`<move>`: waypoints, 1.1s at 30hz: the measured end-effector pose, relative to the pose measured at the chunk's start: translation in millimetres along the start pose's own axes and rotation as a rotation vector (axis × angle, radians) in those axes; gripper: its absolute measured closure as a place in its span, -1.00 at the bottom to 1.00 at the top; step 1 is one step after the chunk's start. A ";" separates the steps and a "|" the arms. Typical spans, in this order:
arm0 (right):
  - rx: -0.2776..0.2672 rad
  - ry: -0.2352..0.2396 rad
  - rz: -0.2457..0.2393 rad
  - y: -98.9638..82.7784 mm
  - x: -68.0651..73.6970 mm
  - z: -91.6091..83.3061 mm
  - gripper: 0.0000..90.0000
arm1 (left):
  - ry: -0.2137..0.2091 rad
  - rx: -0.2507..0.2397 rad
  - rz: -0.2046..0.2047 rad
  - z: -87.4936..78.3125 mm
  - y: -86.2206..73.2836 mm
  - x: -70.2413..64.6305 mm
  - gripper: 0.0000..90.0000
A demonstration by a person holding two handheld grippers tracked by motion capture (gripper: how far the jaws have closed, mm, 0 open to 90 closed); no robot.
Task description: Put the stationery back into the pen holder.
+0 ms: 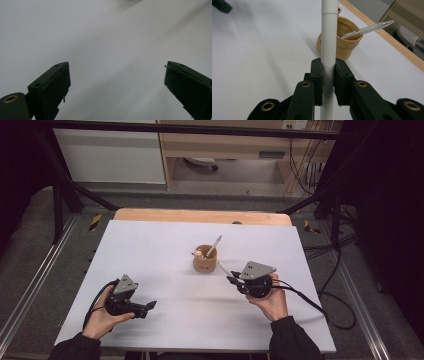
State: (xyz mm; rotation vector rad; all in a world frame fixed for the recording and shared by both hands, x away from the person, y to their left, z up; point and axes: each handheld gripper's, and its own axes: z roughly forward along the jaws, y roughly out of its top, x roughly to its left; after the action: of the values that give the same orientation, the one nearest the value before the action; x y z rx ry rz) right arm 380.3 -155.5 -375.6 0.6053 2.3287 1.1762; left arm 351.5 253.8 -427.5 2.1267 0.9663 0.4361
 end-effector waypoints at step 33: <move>-0.313 -0.115 0.452 62.5 -39.5 50.6 0.75 | 0.013 0.000 -0.063 -3.0 -21.7 12.4 -0.86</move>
State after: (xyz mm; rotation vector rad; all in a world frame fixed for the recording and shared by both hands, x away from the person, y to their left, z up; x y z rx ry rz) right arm 451.9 -112.9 -342.9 1.0824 1.9071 1.6151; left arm 347.1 274.1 -441.8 2.0896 1.0380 0.4187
